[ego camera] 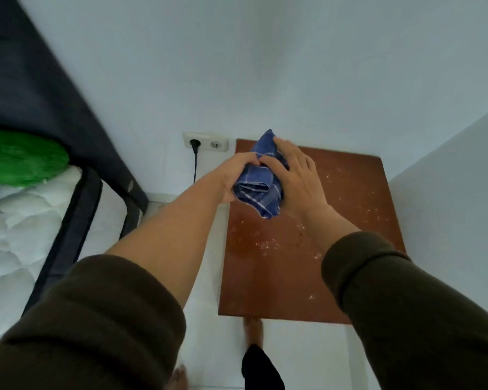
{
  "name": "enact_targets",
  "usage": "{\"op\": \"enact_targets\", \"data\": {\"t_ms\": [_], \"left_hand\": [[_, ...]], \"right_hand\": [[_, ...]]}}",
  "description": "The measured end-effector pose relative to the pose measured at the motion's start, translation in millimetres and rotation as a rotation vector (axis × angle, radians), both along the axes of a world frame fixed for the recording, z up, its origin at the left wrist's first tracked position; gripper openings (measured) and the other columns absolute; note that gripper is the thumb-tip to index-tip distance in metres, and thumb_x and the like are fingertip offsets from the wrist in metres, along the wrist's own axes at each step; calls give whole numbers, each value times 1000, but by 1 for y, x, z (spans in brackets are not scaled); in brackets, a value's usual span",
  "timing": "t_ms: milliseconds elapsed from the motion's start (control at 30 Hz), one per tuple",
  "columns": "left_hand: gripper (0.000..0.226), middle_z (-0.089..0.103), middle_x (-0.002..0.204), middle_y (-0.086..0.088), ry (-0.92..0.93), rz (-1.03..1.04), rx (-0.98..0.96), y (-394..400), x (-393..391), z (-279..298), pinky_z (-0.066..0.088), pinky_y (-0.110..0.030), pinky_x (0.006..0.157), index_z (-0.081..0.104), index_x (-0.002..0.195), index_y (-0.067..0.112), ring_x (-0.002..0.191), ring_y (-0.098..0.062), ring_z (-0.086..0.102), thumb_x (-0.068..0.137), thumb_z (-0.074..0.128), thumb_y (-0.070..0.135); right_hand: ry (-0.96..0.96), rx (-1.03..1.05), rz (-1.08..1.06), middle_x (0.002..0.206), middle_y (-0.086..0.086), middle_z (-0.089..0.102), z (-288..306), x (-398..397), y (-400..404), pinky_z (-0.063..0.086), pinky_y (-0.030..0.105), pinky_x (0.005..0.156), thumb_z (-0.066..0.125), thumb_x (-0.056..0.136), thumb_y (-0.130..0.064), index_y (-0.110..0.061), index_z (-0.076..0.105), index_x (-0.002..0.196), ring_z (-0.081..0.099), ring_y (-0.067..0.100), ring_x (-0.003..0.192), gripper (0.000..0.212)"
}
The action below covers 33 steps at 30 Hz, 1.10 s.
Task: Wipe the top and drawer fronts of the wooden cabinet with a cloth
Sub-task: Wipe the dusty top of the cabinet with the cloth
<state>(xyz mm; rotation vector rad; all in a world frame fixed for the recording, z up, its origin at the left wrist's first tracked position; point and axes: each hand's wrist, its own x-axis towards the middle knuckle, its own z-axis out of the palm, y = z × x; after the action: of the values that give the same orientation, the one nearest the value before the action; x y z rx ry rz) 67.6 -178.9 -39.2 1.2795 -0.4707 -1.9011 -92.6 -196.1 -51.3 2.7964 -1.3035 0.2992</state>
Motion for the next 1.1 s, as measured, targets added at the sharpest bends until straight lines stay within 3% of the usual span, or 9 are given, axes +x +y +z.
{"op": "enact_targets", "data": {"t_ms": [100,200,267,333,467,567,633,767,1100], "left_hand": [[42,67,94,-10,-10,127,46,-28,0,-5,52,-32,70,61,113,9,76,-26,63,91,46,42],[53,68,91,-14,-6,340,152,-53,-10,-24,54,-31,64,63,99,7,75,-28,64,94,36,52],[51,68,98,-13,-238,431,245,-65,-12,-48,54,-32,64,61,99,9,80,-29,66,94,33,52],[47,65,108,-11,-547,390,317,-67,-6,-73,53,-35,72,60,106,10,91,-29,65,95,31,45],[48,47,140,-16,-1076,-114,319,-54,6,-116,41,-36,101,42,138,8,125,-33,48,96,41,32],[80,33,151,-13,-1065,-285,308,-50,-2,-132,35,-38,108,9,151,12,135,-32,37,91,57,31],[90,39,146,-13,-1083,-390,272,-51,-8,-146,39,-40,104,-2,151,17,130,-32,43,88,61,22],[98,56,125,-11,-1198,-445,269,-51,-14,-156,47,-40,87,-11,150,27,108,-30,57,86,61,11],[100,62,105,-5,-1270,-471,287,-50,-11,-160,49,-38,78,-17,147,35,87,-23,59,88,62,21]], "right_hand": [[14,-32,127,141,14,50,-5,7,-49,40,52,100,73,73,-32,-14,63,115,42,36,134,47],[58,91,220,140,11,51,-16,16,-91,32,49,109,68,82,-19,-9,61,117,36,32,139,37],[135,220,219,142,11,49,-25,22,-115,24,41,114,63,87,-16,-8,55,125,31,27,142,39],[190,304,151,135,14,51,-33,26,-135,33,39,106,64,87,-17,-8,50,125,42,32,132,42],[217,344,-28,112,16,60,-56,41,-167,47,39,76,64,86,-21,-8,43,122,60,37,98,44],[238,281,-68,112,18,61,-77,60,-183,49,41,74,58,90,-14,-8,40,129,61,39,97,44],[255,252,-80,117,19,60,-91,71,-191,49,43,80,52,93,-9,-9,39,135,60,39,103,44],[277,195,-105,127,22,54,-112,84,-199,46,45,90,41,98,-6,-8,40,139,55,40,113,40],[378,190,-94,129,18,45,-130,100,-210,46,41,88,43,99,-13,-12,56,126,56,38,107,30]]}}
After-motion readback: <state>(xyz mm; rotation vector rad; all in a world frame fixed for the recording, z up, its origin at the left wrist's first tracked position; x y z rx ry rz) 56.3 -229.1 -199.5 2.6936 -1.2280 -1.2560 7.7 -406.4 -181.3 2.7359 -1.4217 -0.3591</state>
